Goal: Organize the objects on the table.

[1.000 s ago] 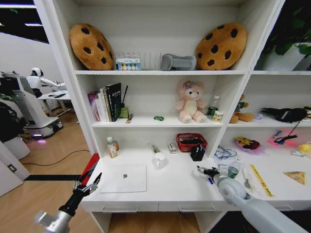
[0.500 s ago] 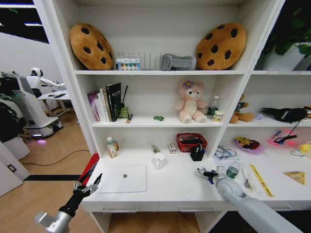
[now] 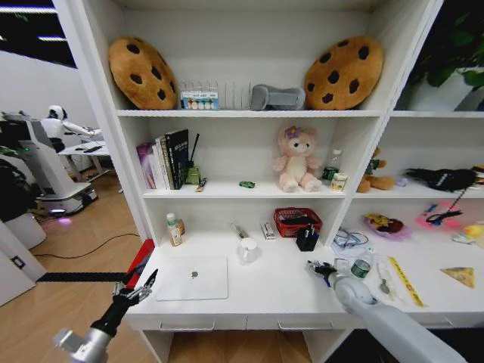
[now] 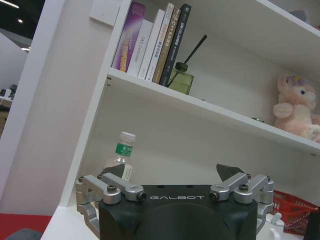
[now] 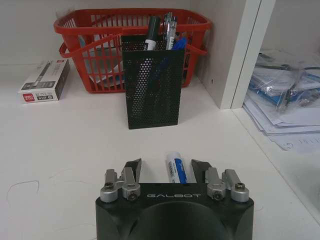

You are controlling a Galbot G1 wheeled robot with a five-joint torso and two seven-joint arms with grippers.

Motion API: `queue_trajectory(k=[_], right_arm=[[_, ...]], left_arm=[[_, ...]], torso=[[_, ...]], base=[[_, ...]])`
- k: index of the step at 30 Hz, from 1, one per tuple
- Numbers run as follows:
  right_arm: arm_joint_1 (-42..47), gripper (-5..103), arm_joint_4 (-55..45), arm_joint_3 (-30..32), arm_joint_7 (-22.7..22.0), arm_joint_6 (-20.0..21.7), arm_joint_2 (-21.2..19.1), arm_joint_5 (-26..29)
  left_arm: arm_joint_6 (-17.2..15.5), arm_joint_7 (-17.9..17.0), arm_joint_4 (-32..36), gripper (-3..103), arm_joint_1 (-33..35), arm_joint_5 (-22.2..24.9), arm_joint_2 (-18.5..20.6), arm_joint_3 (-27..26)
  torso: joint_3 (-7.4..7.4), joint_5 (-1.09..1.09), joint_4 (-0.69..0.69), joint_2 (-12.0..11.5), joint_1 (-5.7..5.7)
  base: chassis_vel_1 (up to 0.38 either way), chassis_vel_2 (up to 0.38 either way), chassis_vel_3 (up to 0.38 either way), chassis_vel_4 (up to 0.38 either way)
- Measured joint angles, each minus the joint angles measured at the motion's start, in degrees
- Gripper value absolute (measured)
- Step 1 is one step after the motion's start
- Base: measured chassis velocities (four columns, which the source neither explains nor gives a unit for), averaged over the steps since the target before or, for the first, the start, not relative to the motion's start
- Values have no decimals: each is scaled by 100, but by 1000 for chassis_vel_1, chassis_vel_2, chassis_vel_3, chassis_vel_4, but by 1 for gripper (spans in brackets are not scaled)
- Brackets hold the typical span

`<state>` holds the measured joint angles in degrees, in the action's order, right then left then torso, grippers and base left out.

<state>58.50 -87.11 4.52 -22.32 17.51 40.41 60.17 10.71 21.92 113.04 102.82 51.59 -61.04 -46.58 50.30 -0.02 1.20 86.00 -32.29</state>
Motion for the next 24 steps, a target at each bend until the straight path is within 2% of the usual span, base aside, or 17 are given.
queue_trajectory(k=[3, 4, 6, 7, 8, 9, 10, 13, 14, 20, 23, 24], right_arm=[[95, 51, -63, 47, -42, -11, 22, -43], [151, 40, -96, 74, -67, -24, 34, -72], [189, 40, -115, 93, -78, -34, 42, -91], [227, 35, -131, 116, -90, -51, 49, -113], [227, 35, -131, 116, -90, -51, 49, -113], [248, 30, -134, 132, -92, -62, 48, -131], [262, 19, -137, 146, -92, -74, 33, -139], [264, 19, -139, 151, -92, -78, 18, -138], [256, 13, -138, 153, -88, -90, -5, -136], [216, 13, -134, 143, -77, -156, -38, -134], [209, 13, -215, 143, 17, -332, -44, -322], [193, 13, -247, 159, 134, -531, -51, -542]], left_arm=[[0, 10, -18, 100, -7, 3, 3, -2], [0, 11, -31, 100, -24, 2, 5, 5], [0, 11, -38, 100, -41, 2, 6, 21], [0, 11, -45, 100, -60, -4, 6, 49], [0, 11, -45, 100, -60, -4, 6, 49], [0, 10, -49, 100, -74, -12, 6, 76], [-1, 8, -52, 100, -87, -17, 6, 97], [-1, 7, -54, 100, -94, -19, 6, 102], [-1, 6, -59, 100, -101, -19, 7, 104], [-2, 5, -59, 100, -103, -16, 10, 92], [-2, 5, -58, 100, -90, -17, -5, 91], [-2, 5, -58, 100, -87, -20, -9, 91]], torso=[[0, -1, 1, 0, 0], [0, 0, 1, 0, 0], [0, 0, 2, 0, 0], [0, 0, 2, 1, 0], [0, 0, 2, 1, 0], [0, 0, 2, 0, 0], [1, 1, 3, 0, 0], [1, 1, 3, 0, 0], [2, 2, 3, 0, 0], [3, 4, 5, -1, -1], [5, 9, 6, -3, -1], [4, 9, 5, -3, -2]], base=[[0, 0, 0, 0], [0, 0, 0, 0], [0, 0, 0, 0], [0, 0, 0, 0], [0, 0, 0, 0], [0, 0, 0, 0], [0, 0, 0, 0], [0, 0, 0, 0], [0, 0, 0, 0], [0, 0, 0, 0], [0, 0, 0, 0], [0, 0, 0, 0]])
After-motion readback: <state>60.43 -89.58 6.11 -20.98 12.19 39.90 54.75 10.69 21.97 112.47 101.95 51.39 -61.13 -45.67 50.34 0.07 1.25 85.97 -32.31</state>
